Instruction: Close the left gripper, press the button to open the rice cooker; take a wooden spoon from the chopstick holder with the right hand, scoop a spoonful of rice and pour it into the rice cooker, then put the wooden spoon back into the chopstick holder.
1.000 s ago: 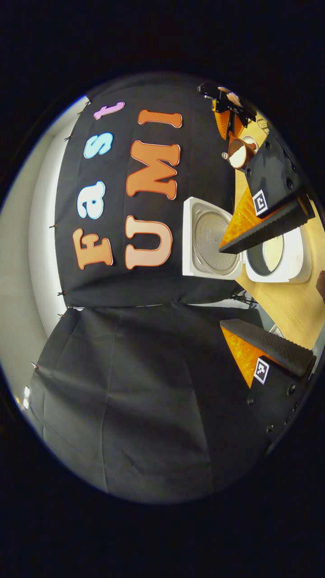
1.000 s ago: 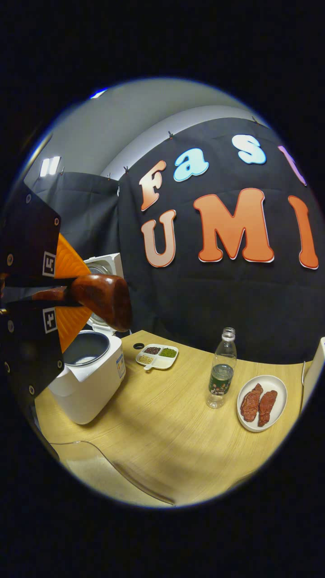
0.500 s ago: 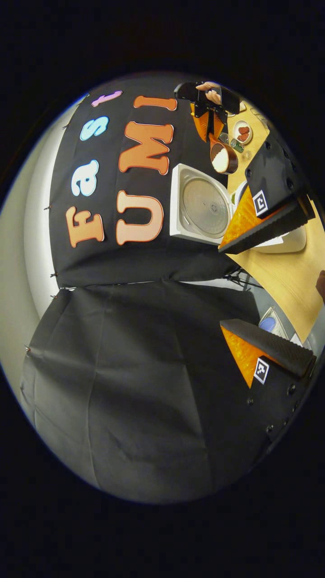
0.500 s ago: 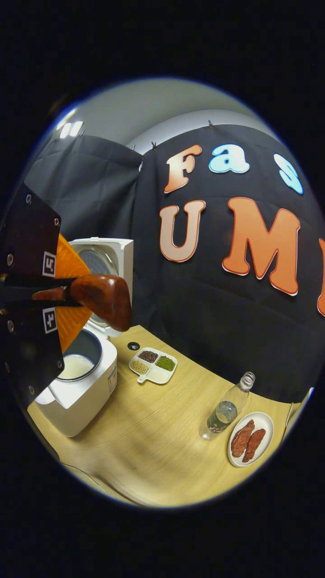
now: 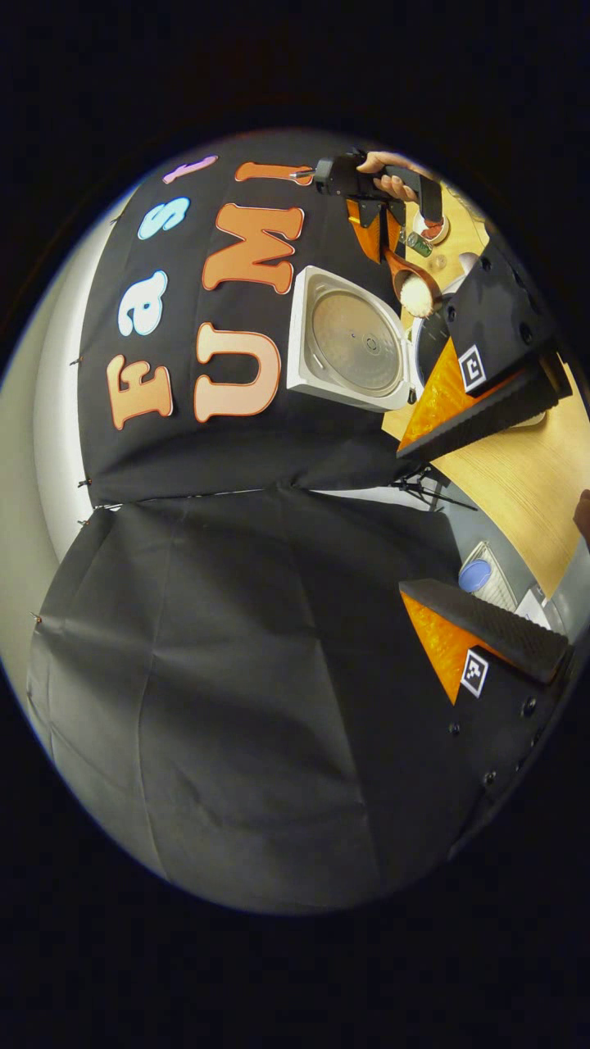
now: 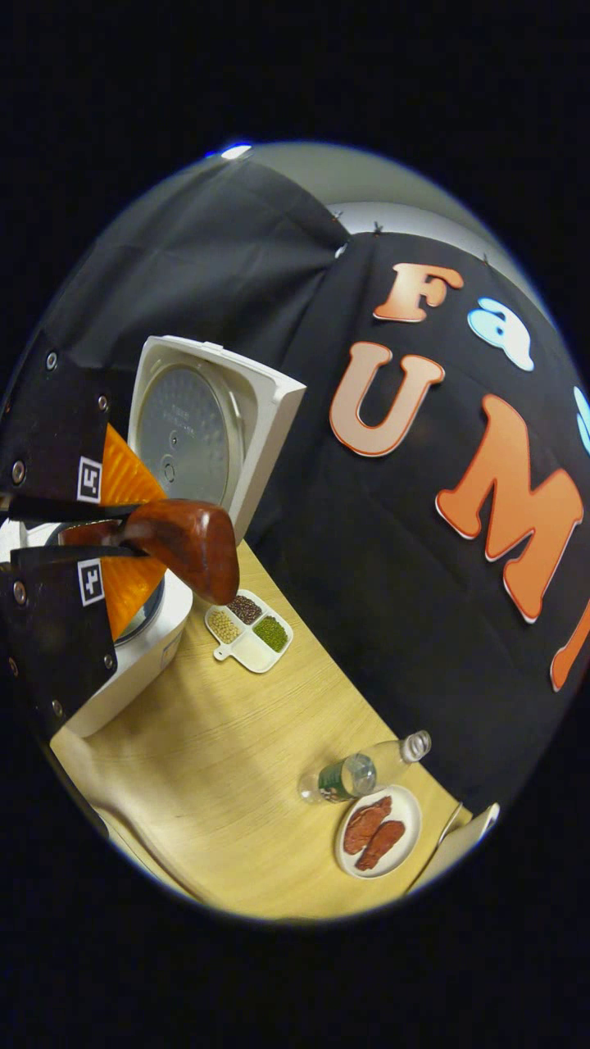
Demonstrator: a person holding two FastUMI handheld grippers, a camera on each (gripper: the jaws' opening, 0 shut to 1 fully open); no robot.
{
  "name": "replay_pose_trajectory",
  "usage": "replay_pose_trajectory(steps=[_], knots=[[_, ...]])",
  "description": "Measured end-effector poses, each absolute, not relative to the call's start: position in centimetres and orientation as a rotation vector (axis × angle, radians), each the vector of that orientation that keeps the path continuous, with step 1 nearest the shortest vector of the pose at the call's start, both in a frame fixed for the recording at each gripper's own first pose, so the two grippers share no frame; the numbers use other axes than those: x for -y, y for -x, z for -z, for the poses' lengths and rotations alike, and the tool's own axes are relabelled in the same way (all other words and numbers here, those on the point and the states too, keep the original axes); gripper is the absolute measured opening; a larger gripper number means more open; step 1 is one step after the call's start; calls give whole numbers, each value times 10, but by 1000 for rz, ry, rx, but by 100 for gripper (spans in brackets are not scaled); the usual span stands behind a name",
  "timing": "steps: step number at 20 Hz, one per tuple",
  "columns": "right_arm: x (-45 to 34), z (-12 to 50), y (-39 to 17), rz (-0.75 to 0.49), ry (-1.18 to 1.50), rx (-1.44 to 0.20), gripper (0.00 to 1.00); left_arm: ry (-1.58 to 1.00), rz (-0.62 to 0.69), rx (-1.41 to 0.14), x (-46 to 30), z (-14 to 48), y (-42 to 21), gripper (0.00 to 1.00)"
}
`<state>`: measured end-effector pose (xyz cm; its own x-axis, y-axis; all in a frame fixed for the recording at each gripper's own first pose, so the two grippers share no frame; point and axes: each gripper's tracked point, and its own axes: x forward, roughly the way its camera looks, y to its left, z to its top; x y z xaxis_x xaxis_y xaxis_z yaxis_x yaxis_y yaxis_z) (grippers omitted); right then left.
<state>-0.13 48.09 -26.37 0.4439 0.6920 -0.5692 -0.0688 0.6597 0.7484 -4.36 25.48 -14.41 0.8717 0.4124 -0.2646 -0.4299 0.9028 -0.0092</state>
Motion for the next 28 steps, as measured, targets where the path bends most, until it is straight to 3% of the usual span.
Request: replay_pose_trajectory(steps=[19, 28], knots=[[-537, 217, 8, -807, -194, -661, 11, 64, -455, -284, -258, 152, 45, 95], [-561, 179, 32, -972, 127, -404, 11, 55, -442, -272, -258, 147, 52, 98]])
